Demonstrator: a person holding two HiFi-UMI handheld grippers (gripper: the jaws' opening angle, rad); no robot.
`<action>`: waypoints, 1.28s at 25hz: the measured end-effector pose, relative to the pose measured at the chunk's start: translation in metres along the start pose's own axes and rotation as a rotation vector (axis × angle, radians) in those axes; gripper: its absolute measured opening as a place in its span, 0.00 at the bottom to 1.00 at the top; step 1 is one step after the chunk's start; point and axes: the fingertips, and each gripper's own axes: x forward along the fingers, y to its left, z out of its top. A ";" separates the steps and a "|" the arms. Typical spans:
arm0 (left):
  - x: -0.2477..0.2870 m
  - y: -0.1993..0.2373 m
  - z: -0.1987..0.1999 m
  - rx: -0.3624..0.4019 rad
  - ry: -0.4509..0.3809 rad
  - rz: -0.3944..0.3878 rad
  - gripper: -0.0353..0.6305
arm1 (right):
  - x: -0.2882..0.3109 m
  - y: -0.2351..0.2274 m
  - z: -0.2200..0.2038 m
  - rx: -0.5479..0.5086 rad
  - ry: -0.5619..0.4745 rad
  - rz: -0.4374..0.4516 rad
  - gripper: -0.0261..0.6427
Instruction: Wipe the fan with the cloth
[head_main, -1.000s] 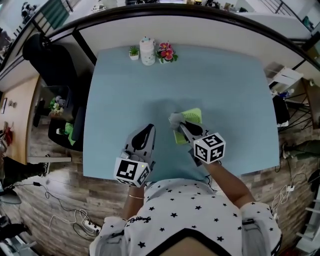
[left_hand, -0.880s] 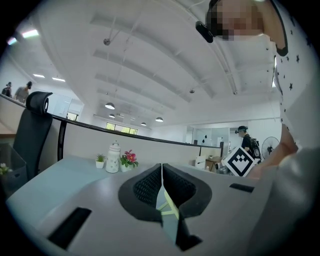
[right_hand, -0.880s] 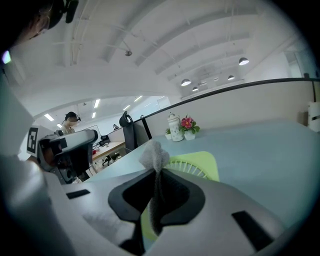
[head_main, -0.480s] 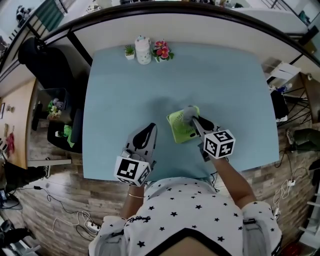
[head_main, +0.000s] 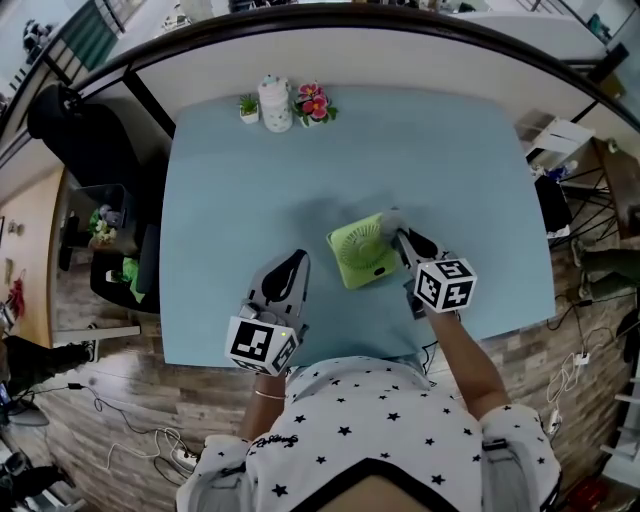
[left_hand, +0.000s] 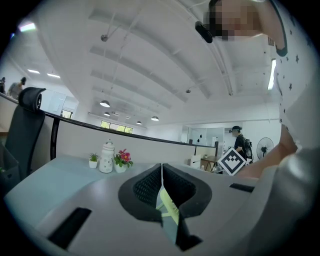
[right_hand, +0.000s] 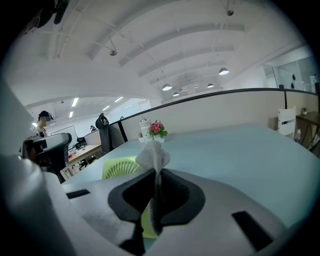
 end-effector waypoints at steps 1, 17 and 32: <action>0.000 0.000 0.000 0.000 0.000 -0.001 0.10 | 0.000 -0.002 -0.001 0.000 0.002 -0.004 0.09; -0.003 -0.001 0.000 -0.005 -0.015 0.002 0.10 | -0.010 0.068 0.023 -0.052 -0.089 0.157 0.09; -0.009 0.005 -0.004 -0.016 -0.007 0.013 0.10 | 0.016 0.118 -0.030 -0.145 0.080 0.300 0.09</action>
